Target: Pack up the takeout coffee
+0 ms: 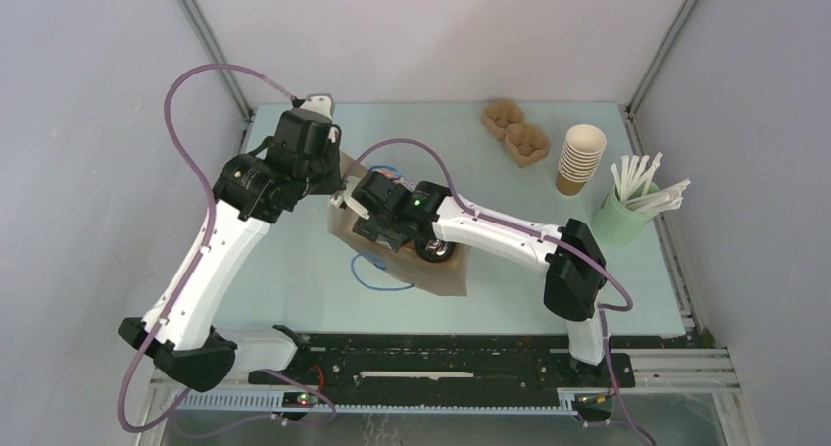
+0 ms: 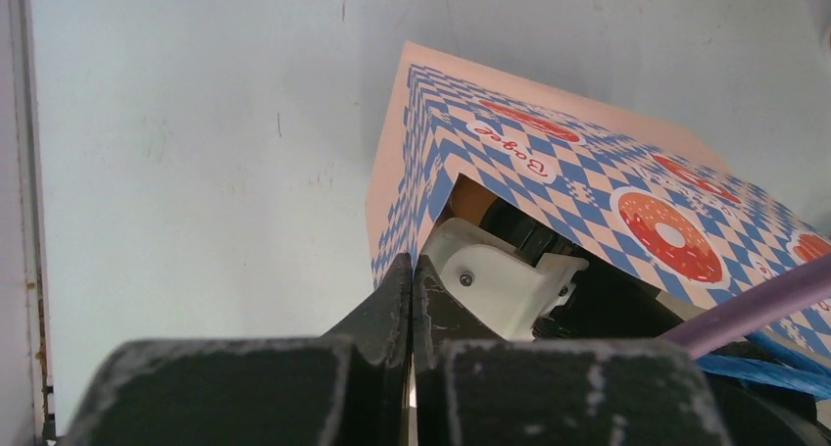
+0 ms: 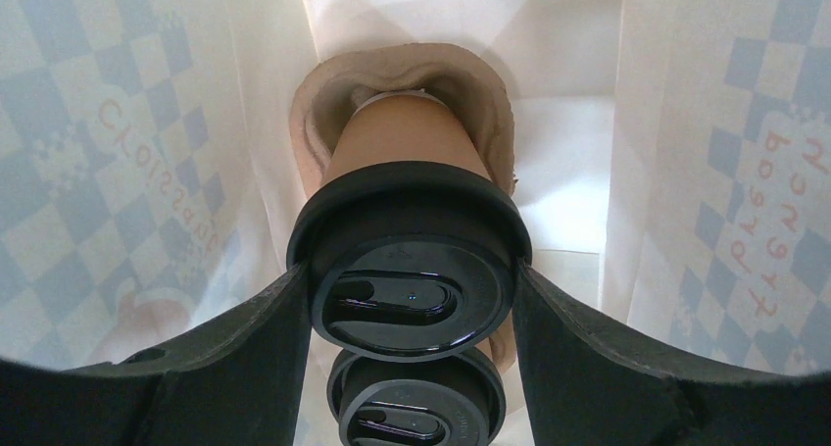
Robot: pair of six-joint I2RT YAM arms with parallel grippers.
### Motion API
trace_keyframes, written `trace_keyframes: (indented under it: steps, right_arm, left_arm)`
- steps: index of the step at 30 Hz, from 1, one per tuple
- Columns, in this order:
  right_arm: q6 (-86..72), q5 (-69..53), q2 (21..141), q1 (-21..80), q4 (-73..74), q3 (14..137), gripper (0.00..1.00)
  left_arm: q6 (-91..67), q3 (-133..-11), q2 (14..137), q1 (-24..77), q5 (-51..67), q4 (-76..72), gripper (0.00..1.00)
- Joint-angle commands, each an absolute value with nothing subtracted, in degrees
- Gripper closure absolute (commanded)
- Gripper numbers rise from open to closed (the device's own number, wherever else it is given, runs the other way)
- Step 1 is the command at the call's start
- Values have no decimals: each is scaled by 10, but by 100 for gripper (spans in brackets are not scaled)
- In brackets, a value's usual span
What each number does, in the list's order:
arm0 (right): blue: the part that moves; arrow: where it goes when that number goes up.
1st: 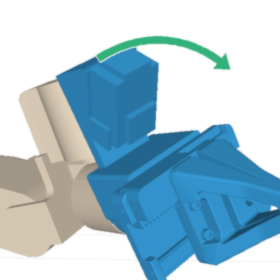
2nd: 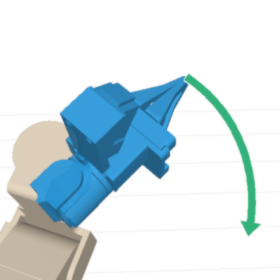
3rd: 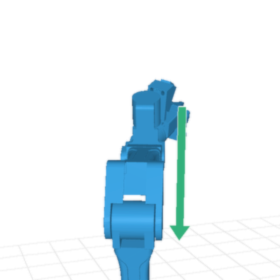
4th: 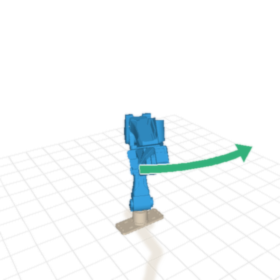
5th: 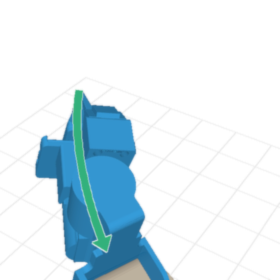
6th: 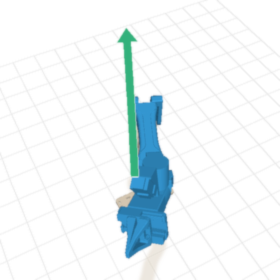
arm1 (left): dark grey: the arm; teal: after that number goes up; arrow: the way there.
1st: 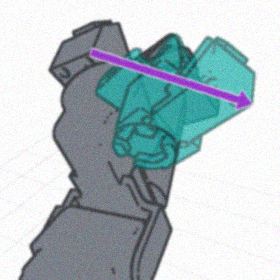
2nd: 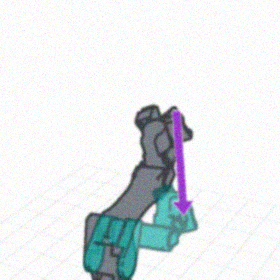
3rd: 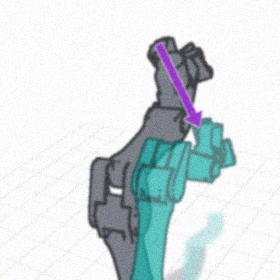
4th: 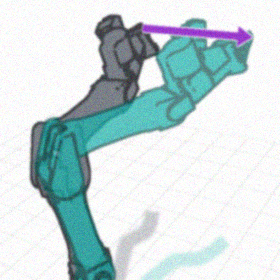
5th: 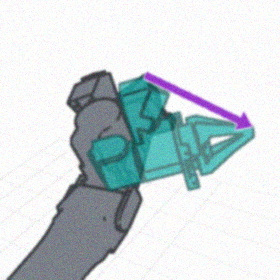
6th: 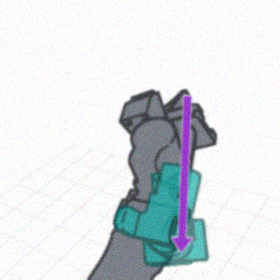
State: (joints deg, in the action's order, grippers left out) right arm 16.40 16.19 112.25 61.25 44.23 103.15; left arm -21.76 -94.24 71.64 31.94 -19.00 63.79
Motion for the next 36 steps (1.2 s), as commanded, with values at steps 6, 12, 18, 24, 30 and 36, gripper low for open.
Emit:
trace_keyframes:
  steps: [6, 12, 18, 24, 30, 36]
  right_arm:
    - [205, 124, 1164, 612, 440, 1060, 85]
    - [230, 95, 1176, 609, 419, 1062, 85]
    - [252, 84, 1205, 590, 418, 1095, 84]
    - [262, 70, 1242, 584, 446, 1127, 81]
    - [275, 66, 1273, 586, 469, 1129, 78]
    - [286, -20, 1308, 565, 490, 1165, 78]
  left_arm:
    - [-261, -1001, 743, 311, -121, 683, 93]
    - [-257, -1012, 728, 294, -150, 704, 66]
    - [-224, -1056, 708, 281, -199, 735, 44]
    - [-186, -1130, 698, 279, -221, 777, 39]
    - [-159, -1170, 674, 279, -206, 784, 37]
    - [-148, -1149, 635, 279, -214, 787, 37]
